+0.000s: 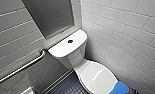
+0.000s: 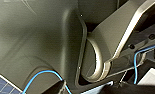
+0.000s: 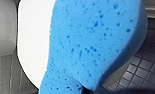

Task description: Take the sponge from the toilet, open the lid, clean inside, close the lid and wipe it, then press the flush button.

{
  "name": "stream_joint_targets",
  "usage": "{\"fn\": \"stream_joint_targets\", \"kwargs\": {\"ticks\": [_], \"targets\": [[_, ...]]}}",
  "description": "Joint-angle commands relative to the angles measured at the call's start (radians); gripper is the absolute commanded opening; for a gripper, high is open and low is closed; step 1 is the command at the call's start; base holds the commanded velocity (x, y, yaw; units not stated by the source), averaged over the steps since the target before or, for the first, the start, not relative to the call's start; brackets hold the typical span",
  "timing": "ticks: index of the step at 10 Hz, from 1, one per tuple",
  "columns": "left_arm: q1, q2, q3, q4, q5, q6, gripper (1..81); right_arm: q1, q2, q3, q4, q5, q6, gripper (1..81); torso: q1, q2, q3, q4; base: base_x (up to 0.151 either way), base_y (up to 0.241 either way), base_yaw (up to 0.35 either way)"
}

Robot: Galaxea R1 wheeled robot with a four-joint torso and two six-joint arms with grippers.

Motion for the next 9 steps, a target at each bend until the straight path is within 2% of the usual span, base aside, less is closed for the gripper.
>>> {"fn": "stream_joint_targets", "kwargs": {"ticks": [1,3,4,5,6,9], "targets": [[0.011,-0.014,0.017,-0.003,0.093,0.021,81.1,-0.057,-0.157,0.179,-0.01,0.032,-0.007,1.0,0.0,0.0,0.0,0.0,0.0,0.0,0.0],[0.005,-0.004,0.016,-0.002,0.091,0.022,81.1,-0.119,-0.194,0.277,-0.041,0.087,-0.036,1.0,0.0,0.0,0.0,0.0,0.0,0.0,0.0],[0.003,-0.003,0.017,-0.003,0.094,0.022,81.1,-0.117,-0.22,0.326,-0.056,0.089,-0.044,1.0,0.0,0.0,0.0,0.0,0.0,0.0,0.0],[0.002,-0.001,0.017,-0.003,0.094,0.022,81.1,-0.09,-0.242,0.359,-0.074,0.089,-0.044,1.0,0.0,0.0,0.0,0.0,0.0,0.0,0.0],[0.0,-0.001,0.016,-0.002,0.096,0.022,81.1,-0.013,-0.251,0.383,-0.077,0.067,-0.044,1.0,0.0,0.0,0.0,0.0,0.0,0.0,0.0],[0.0,-0.004,0.017,-0.003,0.094,0.022,81.1,0.26,-0.176,0.357,-0.062,-0.17,-0.029,1.0,0.0,0.0,0.0,0.0,0.0,0.0,0.0]]}}
